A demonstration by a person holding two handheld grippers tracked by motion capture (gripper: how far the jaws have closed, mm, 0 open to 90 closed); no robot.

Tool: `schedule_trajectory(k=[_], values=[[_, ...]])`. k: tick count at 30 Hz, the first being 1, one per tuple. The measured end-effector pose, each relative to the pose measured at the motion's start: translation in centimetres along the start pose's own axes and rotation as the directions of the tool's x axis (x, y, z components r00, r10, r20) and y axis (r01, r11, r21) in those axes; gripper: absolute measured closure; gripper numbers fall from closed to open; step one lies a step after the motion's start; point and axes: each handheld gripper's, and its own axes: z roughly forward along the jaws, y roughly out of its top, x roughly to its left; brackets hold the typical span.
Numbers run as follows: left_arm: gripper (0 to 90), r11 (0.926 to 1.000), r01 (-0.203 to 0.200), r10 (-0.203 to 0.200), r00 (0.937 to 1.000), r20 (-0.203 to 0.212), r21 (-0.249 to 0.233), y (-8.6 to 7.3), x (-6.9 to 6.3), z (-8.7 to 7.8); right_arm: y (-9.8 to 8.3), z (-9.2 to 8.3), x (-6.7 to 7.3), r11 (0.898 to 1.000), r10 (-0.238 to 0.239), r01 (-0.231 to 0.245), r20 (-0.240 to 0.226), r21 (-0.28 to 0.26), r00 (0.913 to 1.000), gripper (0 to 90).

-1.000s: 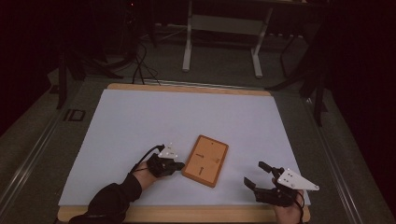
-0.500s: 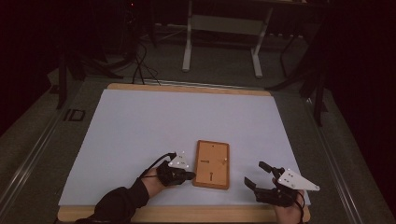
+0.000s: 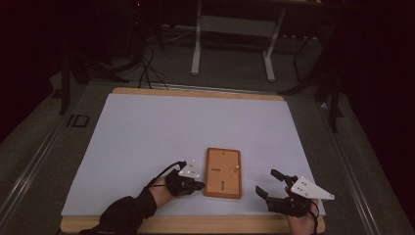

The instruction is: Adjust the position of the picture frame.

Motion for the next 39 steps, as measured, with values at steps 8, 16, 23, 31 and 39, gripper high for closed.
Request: schedule_trajectory(k=[8,16,23,31,39], values=[[90.0,0.9991,0.002,-0.002,1.0,0.002,0.043,-0.4,0.1,0.4,0.0,-0.3,-0.2,1.0,0.007,-0.007,0.003,-0.007,1.0,17.3],[90.0,0.9987,-0.017,0.016,0.9996,0.023,0.048,0.4,-0.7,1.4,0.0,-0.1,0.0,1.0,0.002,-0.002,-0.004,-0.004,1.0,17.4],[90.0,0.9968,-0.064,0.061,0.9959,0.067,0.046,2.3,-1.7,3.5,0.0,-0.2,-0.1,1.0,0.003,-0.003,-0.002,-0.005,1.0,17.3],[90.0,0.9921,-0.118,0.113,0.9884,0.102,0.044,4.8,-2.9,6.2,0.0,-0.3,-0.2,1.0,0.002,-0.002,0.001,-0.007,1.0,17.3],[90.0,0.9918,-0.125,0.122,0.9849,0.124,0.023,5.8,-3.5,6.7,0.0,-0.5,-0.2,1.0,0.005,-0.005,0.003,-0.013,1.0,17.4]])
